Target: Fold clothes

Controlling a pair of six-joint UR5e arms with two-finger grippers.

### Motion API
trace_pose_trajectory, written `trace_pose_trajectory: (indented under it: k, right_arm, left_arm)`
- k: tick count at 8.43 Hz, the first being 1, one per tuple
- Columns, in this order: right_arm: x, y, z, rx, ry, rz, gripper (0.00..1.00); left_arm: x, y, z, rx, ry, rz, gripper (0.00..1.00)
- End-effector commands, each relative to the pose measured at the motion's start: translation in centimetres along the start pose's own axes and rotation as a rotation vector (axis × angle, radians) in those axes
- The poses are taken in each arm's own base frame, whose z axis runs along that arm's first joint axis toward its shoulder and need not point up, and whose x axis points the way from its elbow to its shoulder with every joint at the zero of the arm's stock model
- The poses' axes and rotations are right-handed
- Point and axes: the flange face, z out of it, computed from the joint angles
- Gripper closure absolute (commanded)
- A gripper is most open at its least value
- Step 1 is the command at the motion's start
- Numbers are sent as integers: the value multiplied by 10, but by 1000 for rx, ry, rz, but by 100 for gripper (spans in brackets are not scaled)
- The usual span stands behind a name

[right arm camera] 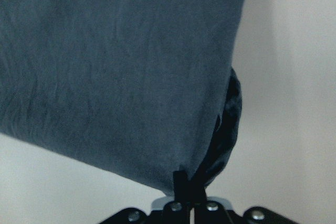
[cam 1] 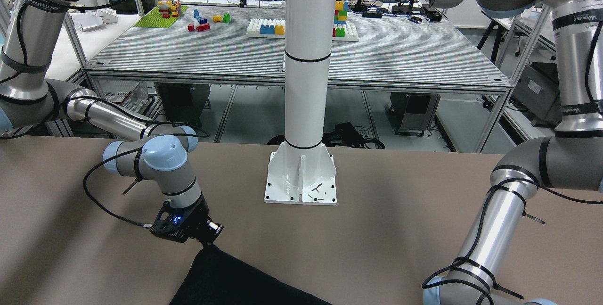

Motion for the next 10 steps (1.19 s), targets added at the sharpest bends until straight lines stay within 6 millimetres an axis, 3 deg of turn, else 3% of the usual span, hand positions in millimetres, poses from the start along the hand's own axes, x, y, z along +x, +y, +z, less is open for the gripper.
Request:
trace_pose_trajectory:
  k: [1, 2, 3, 4, 6, 7, 8, 10]
  right_arm:
    - [-10, 103, -16, -456, 19, -31, 100]
    - [-9, 144, -10, -580, 45, -67, 100]
    - [-9, 181, 2, -625, 73, -88, 59]
    - [-10, 189, 7, -603, 75, -95, 6]
    - [-10, 166, 4, -542, 62, -70, 5]
    - [-12, 148, -3, -513, 44, -54, 5]
    - [-16, 127, -10, -475, 24, -33, 5]
    - [-22, 72, -29, -304, -31, 5, 5]
  left_arm:
    - [1, 2, -4, 0, 10, -8, 29]
    - [5, 8, -6, -5, 19, -5, 29]
    - [7, 11, -6, -9, 21, -5, 29]
    - [11, 13, -10, -16, 33, -17, 29]
    - [29, 42, -23, -40, 73, -31, 29]
    - [33, 70, -32, -66, 84, -47, 29]
    - [31, 99, -52, -90, 107, -46, 29]
    - [5, 175, -101, -166, 164, -53, 29]
